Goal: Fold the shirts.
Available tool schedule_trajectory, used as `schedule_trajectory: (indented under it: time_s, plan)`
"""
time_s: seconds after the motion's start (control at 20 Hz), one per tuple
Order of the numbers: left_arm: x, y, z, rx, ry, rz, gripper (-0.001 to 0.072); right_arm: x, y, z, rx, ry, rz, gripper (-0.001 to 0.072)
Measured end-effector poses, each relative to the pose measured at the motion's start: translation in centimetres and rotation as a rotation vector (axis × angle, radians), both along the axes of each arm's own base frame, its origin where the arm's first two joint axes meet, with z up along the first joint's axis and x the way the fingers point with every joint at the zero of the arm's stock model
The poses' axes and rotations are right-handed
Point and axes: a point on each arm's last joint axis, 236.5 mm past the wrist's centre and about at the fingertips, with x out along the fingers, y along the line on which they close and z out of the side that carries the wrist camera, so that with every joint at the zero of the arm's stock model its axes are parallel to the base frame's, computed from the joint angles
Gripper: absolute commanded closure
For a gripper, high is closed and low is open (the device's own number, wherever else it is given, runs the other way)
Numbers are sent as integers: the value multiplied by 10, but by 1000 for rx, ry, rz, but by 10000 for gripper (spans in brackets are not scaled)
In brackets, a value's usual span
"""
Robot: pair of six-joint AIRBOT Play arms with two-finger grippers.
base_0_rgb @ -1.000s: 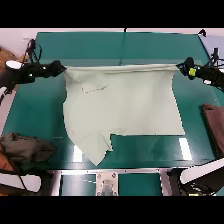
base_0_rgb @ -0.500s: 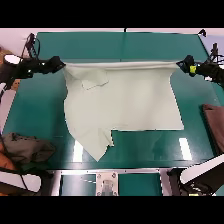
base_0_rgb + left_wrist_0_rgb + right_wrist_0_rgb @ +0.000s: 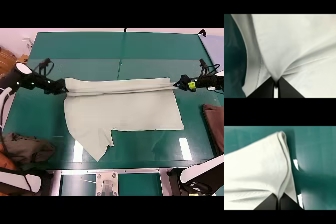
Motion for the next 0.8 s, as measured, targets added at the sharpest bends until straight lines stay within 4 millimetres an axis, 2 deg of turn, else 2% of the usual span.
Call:
schedule_trajectory:
  time_s: [0.1,0.15,0.2,0.25,0.3,0.35,0.4,0.45,0.5,0.55,0.6,0.65,0.7,0.8]
  plan:
    - [-8,-5,-11,11,23,-9,679,-7,2,-6,1,26,10,698]
    - [-11,-7,-14,11,34,-14,678,-10,2,-8,3,35,14,614]
    - [-15,-9,-16,9,46,-18,588,-13,3,-9,6,47,22,456]
    - [-20,-11,-18,6,68,-25,254,-16,2,-9,4,56,29,423]
    - [-27,-12,-18,3,98,-36,111,-20,2,-7,10,72,31,422]
    - [-33,-14,-16,-1,129,-43,111,-24,0,-4,9,91,35,431]
    - [-40,-16,-12,-3,159,-59,111,-30,-3,0,4,116,30,491]
    - [-45,-16,-8,-3,190,-69,111,-36,-9,4,-7,141,17,583]
    - [-51,-14,-2,5,217,-78,111,-42,-15,10,-16,165,1,608]
    - [-55,-13,6,11,237,-85,112,-50,-17,16,-19,191,-10,699]
    - [-61,-12,15,17,251,-97,114,-58,-18,22,-20,212,-23,700]
    - [-66,-10,24,33,255,-107,247,-67,-18,27,-18,233,-31,701]
    - [-71,-7,32,47,257,-112,436,-79,-17,30,-16,255,-42,701]
    - [-86,-1,47,83,253,-119,669,-105,-11,35,1,299,-63,701]
